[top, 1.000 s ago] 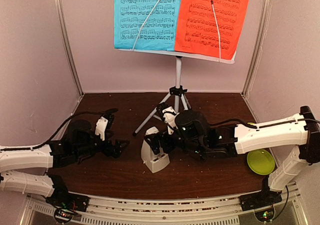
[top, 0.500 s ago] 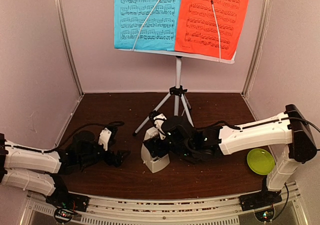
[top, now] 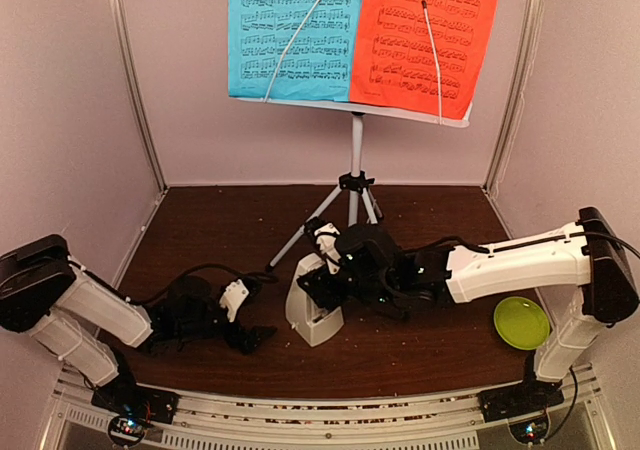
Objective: Set up the instrument practice props
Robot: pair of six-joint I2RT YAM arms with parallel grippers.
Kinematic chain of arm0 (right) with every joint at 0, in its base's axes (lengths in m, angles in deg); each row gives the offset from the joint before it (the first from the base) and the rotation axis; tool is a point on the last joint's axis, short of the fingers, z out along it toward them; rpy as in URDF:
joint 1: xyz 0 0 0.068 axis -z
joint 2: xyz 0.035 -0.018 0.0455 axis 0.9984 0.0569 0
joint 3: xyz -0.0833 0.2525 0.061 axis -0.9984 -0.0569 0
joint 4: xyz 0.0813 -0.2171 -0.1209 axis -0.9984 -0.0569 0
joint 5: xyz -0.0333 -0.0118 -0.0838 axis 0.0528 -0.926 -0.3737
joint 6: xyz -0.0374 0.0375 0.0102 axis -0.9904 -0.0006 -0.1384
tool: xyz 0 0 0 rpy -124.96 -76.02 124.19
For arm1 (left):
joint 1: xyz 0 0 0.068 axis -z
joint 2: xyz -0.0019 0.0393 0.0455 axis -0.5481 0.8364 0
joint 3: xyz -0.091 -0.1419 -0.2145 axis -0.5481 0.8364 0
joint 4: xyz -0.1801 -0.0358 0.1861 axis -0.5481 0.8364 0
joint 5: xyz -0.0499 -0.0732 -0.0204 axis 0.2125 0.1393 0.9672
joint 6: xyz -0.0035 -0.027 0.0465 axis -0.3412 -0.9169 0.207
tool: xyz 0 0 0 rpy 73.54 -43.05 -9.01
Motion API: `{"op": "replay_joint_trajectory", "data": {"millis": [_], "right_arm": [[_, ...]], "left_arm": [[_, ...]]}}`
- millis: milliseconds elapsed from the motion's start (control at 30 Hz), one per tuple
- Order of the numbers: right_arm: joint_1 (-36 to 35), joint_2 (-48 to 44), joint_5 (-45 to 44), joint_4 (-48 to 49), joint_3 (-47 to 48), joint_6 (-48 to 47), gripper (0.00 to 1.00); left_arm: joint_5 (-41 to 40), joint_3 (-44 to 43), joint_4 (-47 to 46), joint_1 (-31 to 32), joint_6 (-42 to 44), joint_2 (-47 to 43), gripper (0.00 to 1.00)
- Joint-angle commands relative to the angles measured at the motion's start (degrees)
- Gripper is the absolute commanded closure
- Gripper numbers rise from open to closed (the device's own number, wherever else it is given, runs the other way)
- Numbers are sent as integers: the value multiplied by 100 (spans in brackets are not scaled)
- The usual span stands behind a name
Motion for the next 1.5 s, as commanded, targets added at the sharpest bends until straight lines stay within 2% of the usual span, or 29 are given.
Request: {"op": "replay_joint_trajectory", "data": {"millis": [0, 133, 300, 467, 867, 1033, 1100, 1167, 1267, 1300, 1367, 1467], "right_arm": [[79, -436, 230, 124, -150, 32, 58], [105, -515, 296, 135, -208, 78, 59], [124, -524, 328, 159, -238, 101, 60], [132, -543, 389, 194, -275, 134, 61], [131, -638, 575, 332, -402, 152, 65], [124, -621, 647, 411, -439, 190, 66], [122, -626, 638, 435, -447, 217, 65], [112, -622, 636, 464, -441, 261, 59], [98, -638, 706, 490, -416, 264, 33], [94, -669, 727, 473, -417, 272, 27], [101, -791, 742, 450, -441, 249, 19], [128, -1102, 652, 383, -579, 117, 14]], "left_arm": [[150, -239, -1189, 173, 325, 712, 2], [277, -416, -1597, 241, 248, 1147, 2], [308, -878, -1460, 481, 377, 1647, 3], [346, -968, -1621, 493, 355, 1863, 9], [364, -1056, -1525, 486, 538, 2065, 48], [269, -984, -1626, 452, 476, 2039, 61], [226, -957, -1625, 451, 465, 1979, 59], [175, -923, -1574, 447, 447, 1890, 49], [89, -873, -1409, 449, 434, 1701, 32], [77, -852, -1358, 446, 420, 1626, 29], [48, -786, -1273, 447, 377, 1477, 28], [28, -639, -1241, 442, 326, 1277, 28]]}}
